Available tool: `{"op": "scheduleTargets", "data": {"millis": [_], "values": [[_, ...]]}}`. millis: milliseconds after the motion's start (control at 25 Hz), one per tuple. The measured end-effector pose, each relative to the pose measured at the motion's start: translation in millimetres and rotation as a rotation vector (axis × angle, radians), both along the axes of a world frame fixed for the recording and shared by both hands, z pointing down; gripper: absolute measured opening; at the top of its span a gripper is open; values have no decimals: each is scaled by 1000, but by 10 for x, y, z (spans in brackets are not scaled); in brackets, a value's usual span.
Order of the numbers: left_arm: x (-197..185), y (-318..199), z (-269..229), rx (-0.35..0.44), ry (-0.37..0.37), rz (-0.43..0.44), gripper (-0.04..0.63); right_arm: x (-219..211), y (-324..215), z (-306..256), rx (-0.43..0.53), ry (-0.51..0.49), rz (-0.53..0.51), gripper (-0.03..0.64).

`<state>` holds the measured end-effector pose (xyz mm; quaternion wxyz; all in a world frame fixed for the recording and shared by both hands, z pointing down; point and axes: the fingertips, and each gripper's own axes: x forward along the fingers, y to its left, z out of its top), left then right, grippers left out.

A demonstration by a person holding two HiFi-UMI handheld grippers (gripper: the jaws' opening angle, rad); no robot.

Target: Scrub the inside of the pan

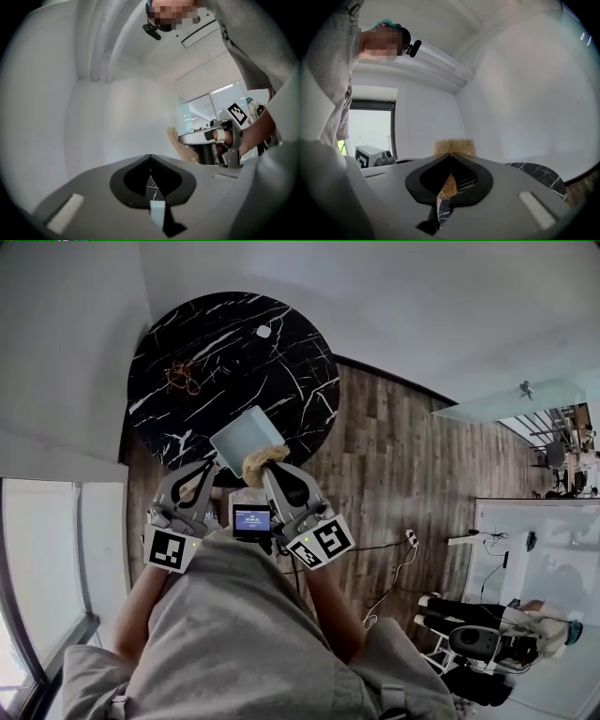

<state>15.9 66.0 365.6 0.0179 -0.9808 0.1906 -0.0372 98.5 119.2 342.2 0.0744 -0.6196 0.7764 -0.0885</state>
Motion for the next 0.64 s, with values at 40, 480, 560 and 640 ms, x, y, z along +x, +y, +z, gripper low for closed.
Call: {"op": "scheduleTargets", "data": {"millis": [40, 480, 560, 640], "values": [[-4, 0, 8, -5, -3, -3, 0, -5, -2, -2, -1, -2, -3, 20], [65, 45, 32, -14, -9, 14, 0, 31, -10, 16, -6, -1, -6, 20], [93, 78, 3, -18, -4, 29, 0, 58, -5, 1, -8, 1, -1, 20], [120, 110, -30, -23, -1, 43, 0, 87, 2, -13, -10, 3, 4, 20]]}}
